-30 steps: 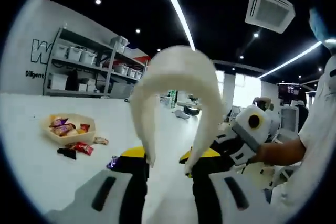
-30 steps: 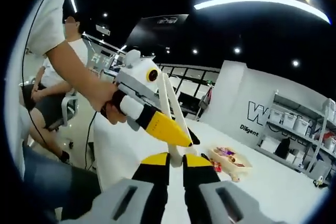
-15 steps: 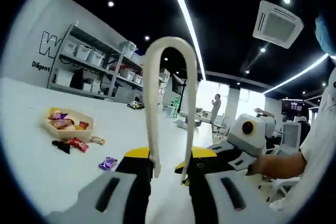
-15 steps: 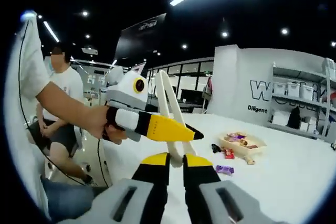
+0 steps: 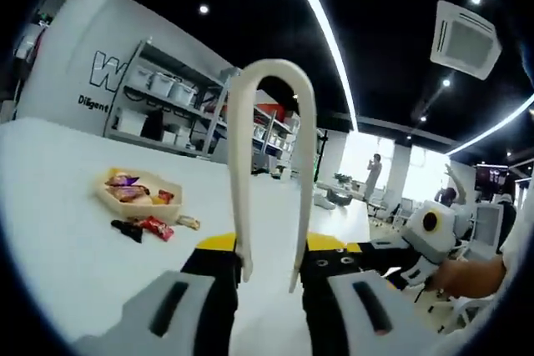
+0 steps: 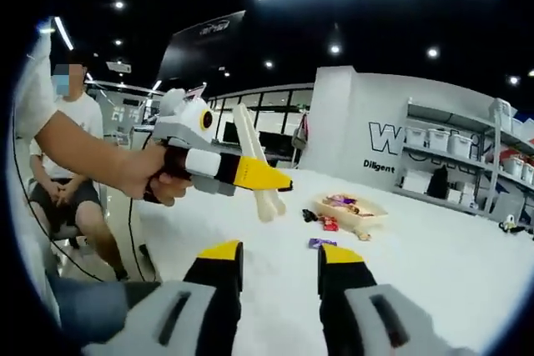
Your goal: Place the target food into the container with the food tongs after gripping and lifting it, then release it inside without dropping or visibly crushing the food.
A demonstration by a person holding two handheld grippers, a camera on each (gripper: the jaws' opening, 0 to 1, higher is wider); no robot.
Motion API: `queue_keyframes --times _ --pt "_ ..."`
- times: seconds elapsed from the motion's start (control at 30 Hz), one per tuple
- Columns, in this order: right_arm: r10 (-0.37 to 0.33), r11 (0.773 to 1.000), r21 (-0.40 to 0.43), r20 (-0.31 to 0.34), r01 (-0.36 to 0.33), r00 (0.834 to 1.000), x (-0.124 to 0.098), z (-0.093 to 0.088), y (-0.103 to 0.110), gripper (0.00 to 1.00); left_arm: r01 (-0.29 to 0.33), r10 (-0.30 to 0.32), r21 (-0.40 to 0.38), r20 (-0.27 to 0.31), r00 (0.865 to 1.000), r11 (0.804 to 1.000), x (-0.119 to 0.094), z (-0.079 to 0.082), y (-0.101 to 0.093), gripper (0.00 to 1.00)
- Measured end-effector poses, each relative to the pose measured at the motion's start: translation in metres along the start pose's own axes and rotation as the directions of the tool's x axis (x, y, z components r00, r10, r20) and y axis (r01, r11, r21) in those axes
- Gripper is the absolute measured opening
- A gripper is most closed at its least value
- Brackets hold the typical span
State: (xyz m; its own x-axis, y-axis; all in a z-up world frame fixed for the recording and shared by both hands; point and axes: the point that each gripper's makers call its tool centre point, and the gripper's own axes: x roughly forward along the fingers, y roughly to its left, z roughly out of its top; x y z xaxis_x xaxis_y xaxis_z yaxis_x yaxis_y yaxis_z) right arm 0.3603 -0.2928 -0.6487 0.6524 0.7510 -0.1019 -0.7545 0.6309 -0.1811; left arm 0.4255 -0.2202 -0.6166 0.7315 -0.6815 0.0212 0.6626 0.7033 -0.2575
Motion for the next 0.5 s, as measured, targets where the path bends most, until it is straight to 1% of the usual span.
queue_keyframes --times 0.03,0.07,0.1,0.13,0.2,0.27,0.3,0.33,0.4,0.43,0.47,0.5 --pt "-0.005 1.0 0.0 0.002 0.005 1.0 -0.001 0.0 -0.001 0.34 -0.002 0.002 0.035 0.0 1.0 0.999 0.001 0.0 0.004 0.27" --pt "-0.012 1.0 0.001 0.009 0.012 1.0 -0.005 0.002 -0.002 0.34 -0.009 0.008 0.086 0.006 1.0 0.996 0.003 0.001 0.012 0.27" --pt "-0.015 1.0 -0.001 0.013 0.015 1.0 -0.007 0.004 -0.003 0.34 -0.013 0.014 0.104 -0.004 1.0 0.995 0.004 -0.001 0.017 0.27" --pt "-0.025 1.0 -0.005 0.019 0.025 1.0 -0.011 0.006 -0.005 0.33 -0.023 0.026 0.102 -0.022 0.999 0.995 0.008 -0.003 0.022 0.27" --pt "-0.038 0.999 -0.023 0.031 0.038 0.999 -0.015 0.01 -0.008 0.33 -0.022 0.025 0.092 -0.03 0.999 0.995 0.015 -0.003 0.026 0.27" --pt "-0.045 0.998 -0.037 0.041 0.046 0.998 -0.018 0.012 -0.01 0.31 -0.036 0.044 0.127 -0.055 0.998 0.991 0.02 -0.007 0.029 0.27" --pt "-0.051 0.998 -0.04 0.046 0.053 0.998 -0.02 0.012 -0.012 0.31 -0.033 0.041 0.141 -0.054 0.998 0.989 0.024 -0.006 0.027 0.27" --pt "-0.054 0.998 -0.04 0.049 0.056 0.997 -0.021 0.012 -0.013 0.31 -0.028 0.035 0.144 -0.049 0.998 0.989 0.029 -0.006 0.029 0.27" --pt "-0.056 0.998 -0.034 0.05 0.058 0.997 -0.023 0.01 -0.014 0.31 -0.021 0.028 0.113 -0.061 0.998 0.993 0.036 -0.007 0.031 0.27" --pt "-0.059 0.998 -0.025 0.047 0.06 0.997 -0.024 0.008 -0.016 0.31 -0.019 0.026 0.113 -0.067 0.997 0.993 0.043 -0.007 0.034 0.27" --pt "-0.064 0.998 -0.02 0.046 0.065 0.997 -0.025 0.006 -0.016 0.32 -0.021 0.032 0.127 -0.087 0.996 0.992 0.049 -0.009 0.038 0.27" --pt "-0.065 0.998 -0.019 0.049 0.066 0.997 -0.027 0.005 -0.017 0.33 -0.023 0.034 0.126 -0.092 0.995 0.992 0.053 -0.007 0.041 0.27"
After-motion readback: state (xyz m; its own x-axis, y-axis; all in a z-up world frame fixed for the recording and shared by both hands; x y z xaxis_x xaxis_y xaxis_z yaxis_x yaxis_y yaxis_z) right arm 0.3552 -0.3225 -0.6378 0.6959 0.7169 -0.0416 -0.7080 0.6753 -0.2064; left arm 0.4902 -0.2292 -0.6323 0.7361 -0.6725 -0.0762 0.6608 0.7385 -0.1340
